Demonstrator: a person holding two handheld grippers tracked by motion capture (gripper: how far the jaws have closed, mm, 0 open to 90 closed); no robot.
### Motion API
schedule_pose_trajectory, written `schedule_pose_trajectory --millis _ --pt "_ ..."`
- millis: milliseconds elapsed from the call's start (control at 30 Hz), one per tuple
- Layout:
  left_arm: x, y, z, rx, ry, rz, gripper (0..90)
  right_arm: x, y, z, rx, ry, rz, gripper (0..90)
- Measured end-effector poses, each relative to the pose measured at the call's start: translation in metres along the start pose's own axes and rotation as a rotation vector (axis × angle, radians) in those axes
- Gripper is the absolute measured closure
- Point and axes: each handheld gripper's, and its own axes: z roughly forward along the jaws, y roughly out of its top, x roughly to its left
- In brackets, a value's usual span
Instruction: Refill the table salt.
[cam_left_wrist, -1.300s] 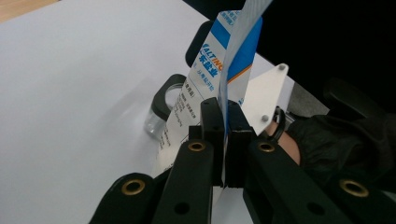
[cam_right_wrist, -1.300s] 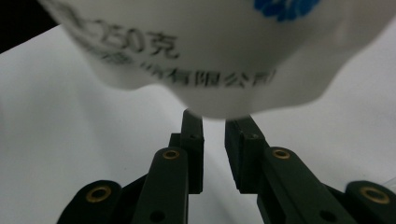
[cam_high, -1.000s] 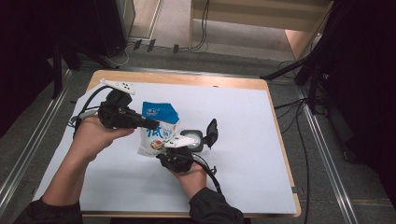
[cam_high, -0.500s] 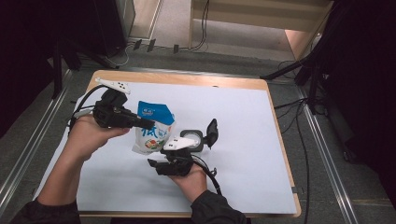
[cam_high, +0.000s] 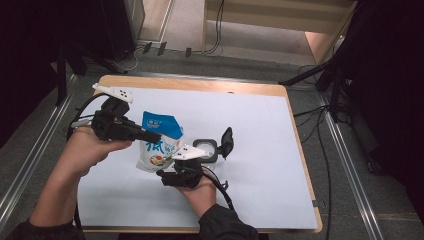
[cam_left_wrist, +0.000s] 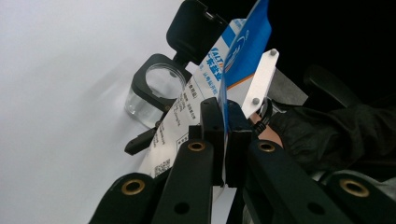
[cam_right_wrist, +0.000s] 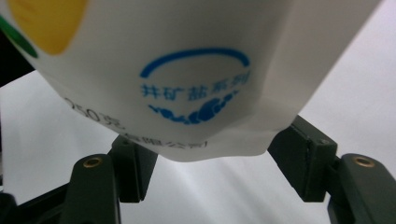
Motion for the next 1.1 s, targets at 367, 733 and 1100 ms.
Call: schedule_pose_trajectory --millis 367,733,1100 --pt "-0.001 -0.001 -0.012 -0.037 -0.023 -0.028 90.0 -0.001 -0.001 0.007 -0.009 -0.027 0.024 35.8" --pt "0.007 -0.003 -0.006 -0.039 -0.007 -0.064 90.0 0.005 0.0 0.01 -0.026 -0.026 -0.006 39.2" --pt "0.011 -0.001 0.005 -0.044 0.032 -0.07 90.0 0.011 -0.002 0.008 0.007 0.007 -0.06 40.0"
